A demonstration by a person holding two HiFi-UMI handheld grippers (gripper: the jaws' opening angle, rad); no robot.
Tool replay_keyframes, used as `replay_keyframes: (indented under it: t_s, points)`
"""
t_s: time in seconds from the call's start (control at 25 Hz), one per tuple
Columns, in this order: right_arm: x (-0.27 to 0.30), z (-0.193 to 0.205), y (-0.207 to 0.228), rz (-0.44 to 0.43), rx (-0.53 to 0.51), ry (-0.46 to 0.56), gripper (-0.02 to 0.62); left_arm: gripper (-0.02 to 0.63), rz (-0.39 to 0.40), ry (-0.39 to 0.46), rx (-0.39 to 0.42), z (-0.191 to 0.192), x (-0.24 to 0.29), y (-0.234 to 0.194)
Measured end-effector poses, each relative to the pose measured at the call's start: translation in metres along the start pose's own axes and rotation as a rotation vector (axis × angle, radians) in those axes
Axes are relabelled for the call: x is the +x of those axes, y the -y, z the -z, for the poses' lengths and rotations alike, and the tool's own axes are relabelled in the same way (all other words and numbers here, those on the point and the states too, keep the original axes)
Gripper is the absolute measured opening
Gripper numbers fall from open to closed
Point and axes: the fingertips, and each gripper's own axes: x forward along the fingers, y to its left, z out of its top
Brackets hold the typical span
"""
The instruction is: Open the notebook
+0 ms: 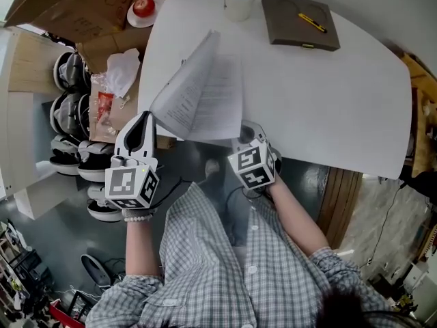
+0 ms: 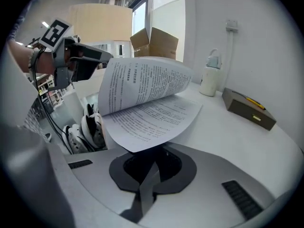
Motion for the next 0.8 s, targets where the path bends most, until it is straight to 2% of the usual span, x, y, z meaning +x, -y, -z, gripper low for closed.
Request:
replay_keyframes:
  t_s: [0.32, 0.68, 0.8]
  points:
    - [-0.001, 0.003, 0.0, 0.009, -0.027, -0.011, 0.021, 0.018, -0.104, -0.076, -0.031, 0.032, -0.004, -0.035]
    - [-0.023, 0.025, 0.011, 0.06, -0.009, -0.039, 0.021, 0.018, -0.128, -0.151, -0.065, 0.065, 0.006, -0.046]
    - [-0.032, 0.034, 0.014, 0.076, 0.013, -0.055, 0.021, 0.018, -0.131, -0.16, -0.105, 0.073, 0.013, -0.047]
